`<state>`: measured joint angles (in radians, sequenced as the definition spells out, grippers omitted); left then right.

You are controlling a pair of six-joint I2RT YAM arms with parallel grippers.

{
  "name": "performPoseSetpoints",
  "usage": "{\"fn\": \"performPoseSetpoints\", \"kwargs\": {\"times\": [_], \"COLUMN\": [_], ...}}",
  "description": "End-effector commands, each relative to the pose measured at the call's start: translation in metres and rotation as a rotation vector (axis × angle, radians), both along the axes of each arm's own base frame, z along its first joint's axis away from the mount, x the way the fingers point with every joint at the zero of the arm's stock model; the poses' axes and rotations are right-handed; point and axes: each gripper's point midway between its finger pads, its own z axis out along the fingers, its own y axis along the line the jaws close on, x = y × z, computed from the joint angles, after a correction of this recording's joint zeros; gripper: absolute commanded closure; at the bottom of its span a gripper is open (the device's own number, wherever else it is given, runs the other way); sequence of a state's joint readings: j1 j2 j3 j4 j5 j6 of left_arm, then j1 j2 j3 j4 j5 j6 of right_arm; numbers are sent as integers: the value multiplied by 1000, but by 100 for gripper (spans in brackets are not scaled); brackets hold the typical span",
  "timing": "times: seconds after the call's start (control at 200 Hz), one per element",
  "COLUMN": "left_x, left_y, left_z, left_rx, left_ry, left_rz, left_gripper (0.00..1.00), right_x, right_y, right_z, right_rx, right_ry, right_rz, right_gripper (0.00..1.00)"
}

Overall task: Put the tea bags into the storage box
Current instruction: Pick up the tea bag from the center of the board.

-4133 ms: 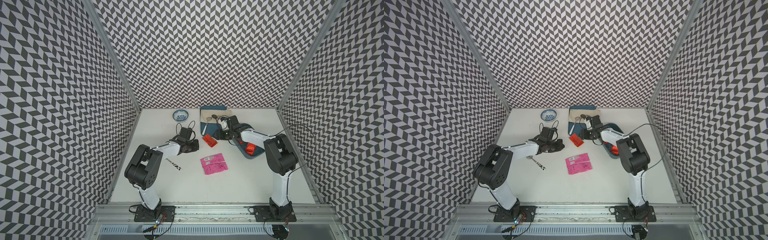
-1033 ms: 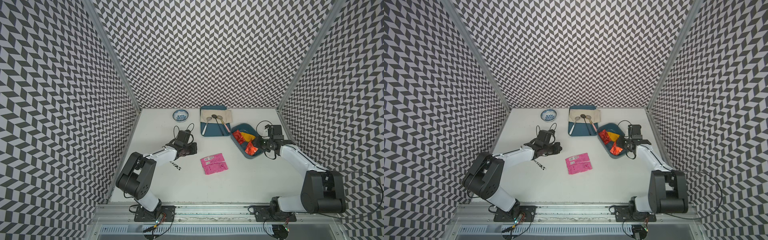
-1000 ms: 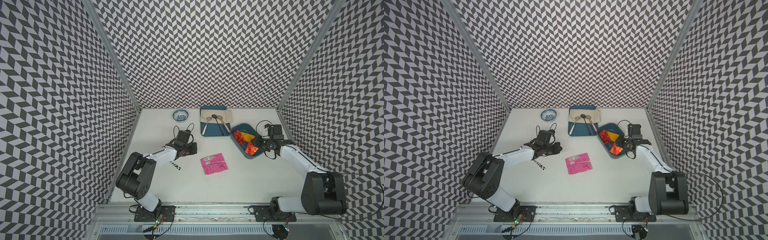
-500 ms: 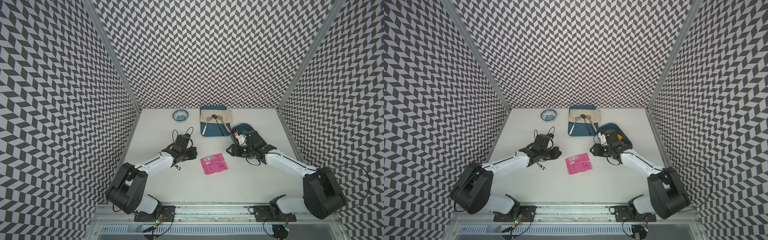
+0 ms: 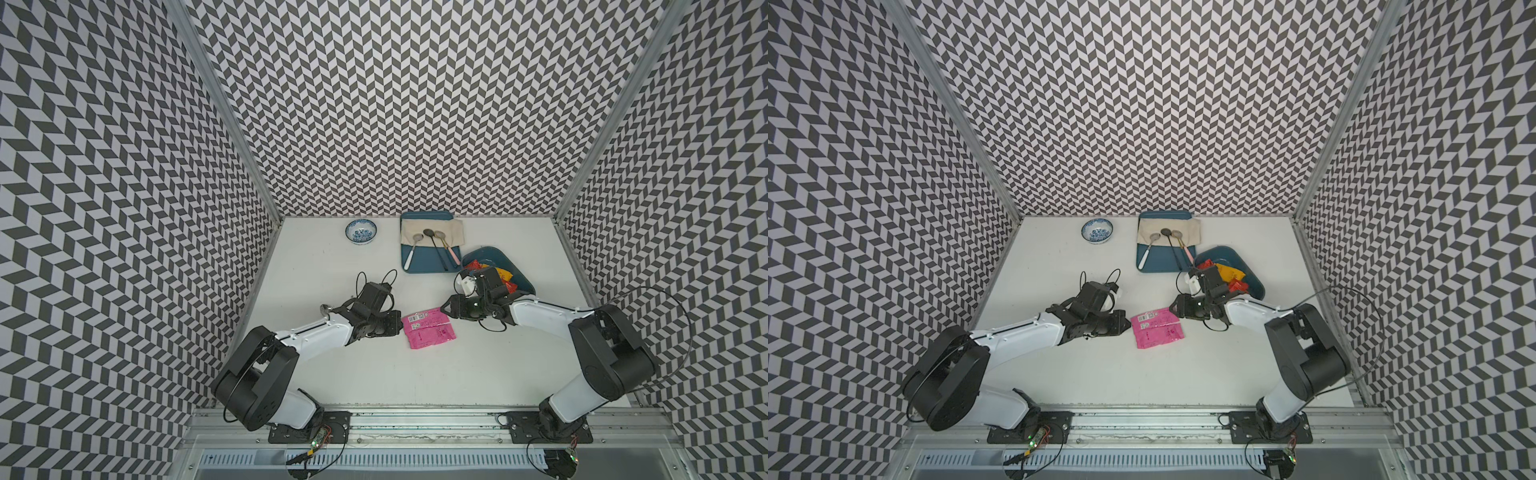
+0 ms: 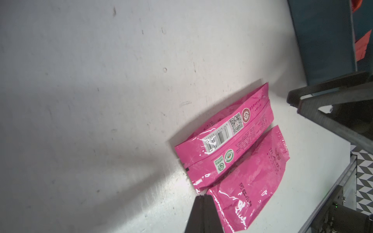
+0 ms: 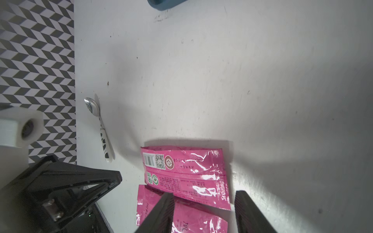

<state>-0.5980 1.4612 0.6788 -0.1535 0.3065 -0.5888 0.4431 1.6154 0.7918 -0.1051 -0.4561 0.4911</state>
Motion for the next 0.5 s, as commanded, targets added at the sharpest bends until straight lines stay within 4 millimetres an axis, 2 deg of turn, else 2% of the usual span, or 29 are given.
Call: {"fn": "performPoseSetpoints", "kwargs": {"times": [0.0, 0.16, 0.375, 0.496], "left_x": [8, 16, 13, 14], "left_y": [-6, -13, -10, -11], "left_z": [-1, 1, -22, -28], "left_rx": [-7, -19, 21, 30], "left_ry": [-23, -37, 11, 18], "left_rz": [-8, -11, -14, -16], "left_gripper": [100, 100, 100, 100], "right_x": [5, 0, -2, -3], "right_y": [5, 3, 9, 12], "right_z": [-4, -15, -19, -21], "right_rx": [16, 11, 36, 40], "right_ry": [-16, 6, 21, 27], "right_rz": [4, -1, 11, 20], "right_gripper": [47, 47, 47, 47]}}
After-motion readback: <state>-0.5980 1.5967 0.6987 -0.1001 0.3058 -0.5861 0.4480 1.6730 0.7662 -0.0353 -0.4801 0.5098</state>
